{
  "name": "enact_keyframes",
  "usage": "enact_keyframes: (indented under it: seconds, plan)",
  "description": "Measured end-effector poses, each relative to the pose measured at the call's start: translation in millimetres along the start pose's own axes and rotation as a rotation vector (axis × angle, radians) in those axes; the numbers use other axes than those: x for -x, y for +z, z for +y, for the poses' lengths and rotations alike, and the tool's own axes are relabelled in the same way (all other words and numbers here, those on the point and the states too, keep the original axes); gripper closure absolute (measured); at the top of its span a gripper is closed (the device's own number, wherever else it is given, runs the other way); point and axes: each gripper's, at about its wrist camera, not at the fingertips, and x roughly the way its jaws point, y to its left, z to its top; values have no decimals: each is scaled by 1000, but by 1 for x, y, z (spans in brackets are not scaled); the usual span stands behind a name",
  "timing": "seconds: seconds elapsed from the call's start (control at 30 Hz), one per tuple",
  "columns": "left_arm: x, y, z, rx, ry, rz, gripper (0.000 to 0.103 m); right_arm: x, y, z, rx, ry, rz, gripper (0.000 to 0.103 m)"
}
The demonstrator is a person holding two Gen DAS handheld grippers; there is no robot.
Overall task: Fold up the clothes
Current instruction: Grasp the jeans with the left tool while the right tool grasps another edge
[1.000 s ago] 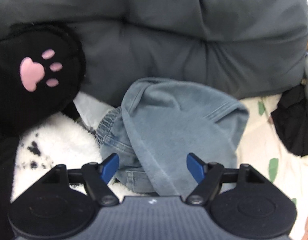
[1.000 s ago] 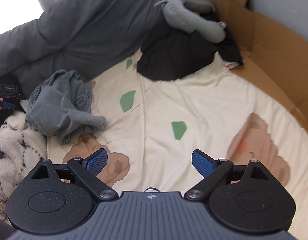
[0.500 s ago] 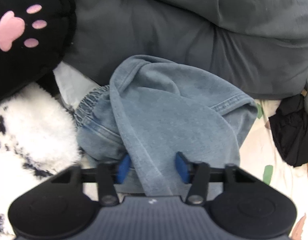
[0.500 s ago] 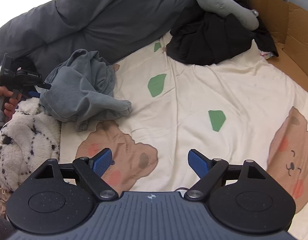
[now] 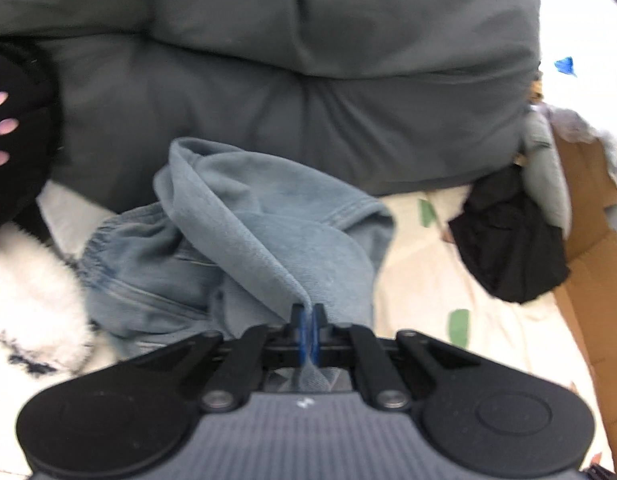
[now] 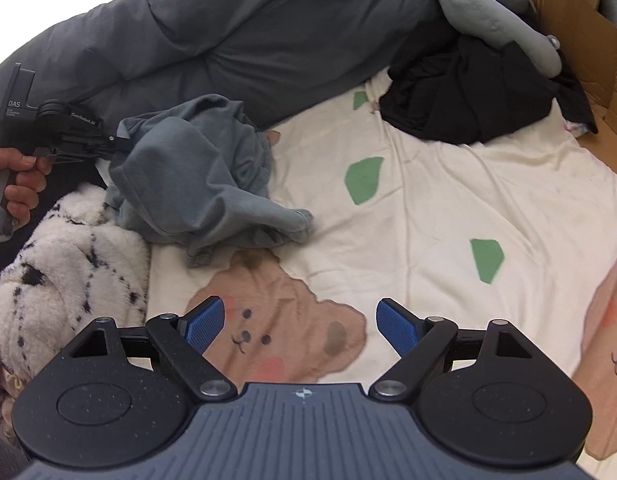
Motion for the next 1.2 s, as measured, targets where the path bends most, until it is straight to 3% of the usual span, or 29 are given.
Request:
enact_keyframes:
  seconds: [0.5,0.7,0.9,1.0,1.07,1.13,1.2]
  plan:
    - [-4,-23,-76,-115,-279,119,101,-51,36,50,-28,152,-108,15]
    - [-5,-30,-91,-147,-344,160,101,-70,47,62,-90,190,-151,19]
    - [-7,-37,-96,-150,-382,208,100,-90,53,65,-127,185,-154,39]
    - [-5,-36,-97,-163,-385,213,96,-98,54,64,-150,177,-159,67]
    - [0,-33,-96,-168,-374,196,84,-101,53,61,-151,148,-144,95]
    - [7,-29,-88,-140,-379,155,57,-104,52,57,-155,121,-130,98]
    - [9,-27,-76,-131,-333,129,48,-101,49,48,-168,106,-120,99]
